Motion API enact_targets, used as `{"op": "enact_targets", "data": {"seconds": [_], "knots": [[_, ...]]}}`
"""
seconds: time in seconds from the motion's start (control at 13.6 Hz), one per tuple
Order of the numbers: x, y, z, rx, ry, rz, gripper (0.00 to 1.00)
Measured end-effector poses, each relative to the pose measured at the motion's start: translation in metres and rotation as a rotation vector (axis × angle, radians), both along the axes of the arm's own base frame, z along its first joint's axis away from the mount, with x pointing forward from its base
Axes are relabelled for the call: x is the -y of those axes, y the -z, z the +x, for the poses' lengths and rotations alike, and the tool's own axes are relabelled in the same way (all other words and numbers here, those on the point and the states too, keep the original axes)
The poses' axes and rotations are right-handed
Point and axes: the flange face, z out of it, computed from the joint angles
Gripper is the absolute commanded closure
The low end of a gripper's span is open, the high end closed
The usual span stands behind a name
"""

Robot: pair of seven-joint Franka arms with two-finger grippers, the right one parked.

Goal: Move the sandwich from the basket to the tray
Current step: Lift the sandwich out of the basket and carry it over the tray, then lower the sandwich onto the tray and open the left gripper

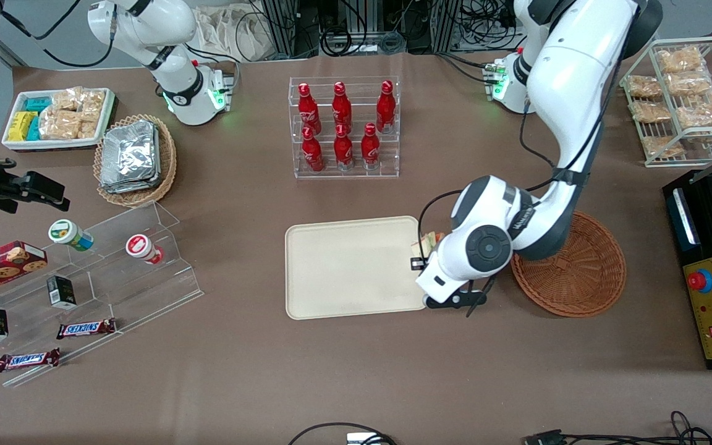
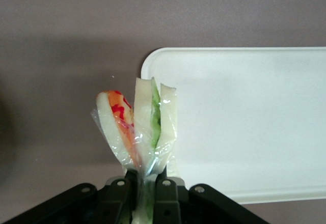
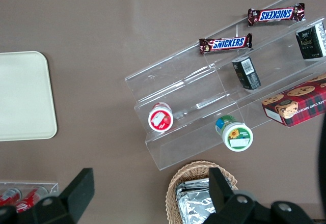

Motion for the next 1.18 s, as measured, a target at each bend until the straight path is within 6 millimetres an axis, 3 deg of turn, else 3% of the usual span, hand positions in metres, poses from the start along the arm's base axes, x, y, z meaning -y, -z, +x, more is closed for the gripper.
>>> {"op": "enact_targets", "data": {"seconds": [0.37, 0.88, 1.03, 1.1, 1.18], "knots": [[0.028, 0.035, -0.018, -0.023, 0.095, 0.013, 0.9], [0.029, 0.08, -0.023, -0.099, 0.079, -0.002, 0.9], [0.032, 0.082, -0.023, -0.102, 0.077, -0.013, 0.89], [0.034, 0.081, -0.023, -0.101, 0.08, -0.018, 0.86], [0.037, 0.08, -0.023, -0.1, 0.082, -0.023, 0.75]]}}
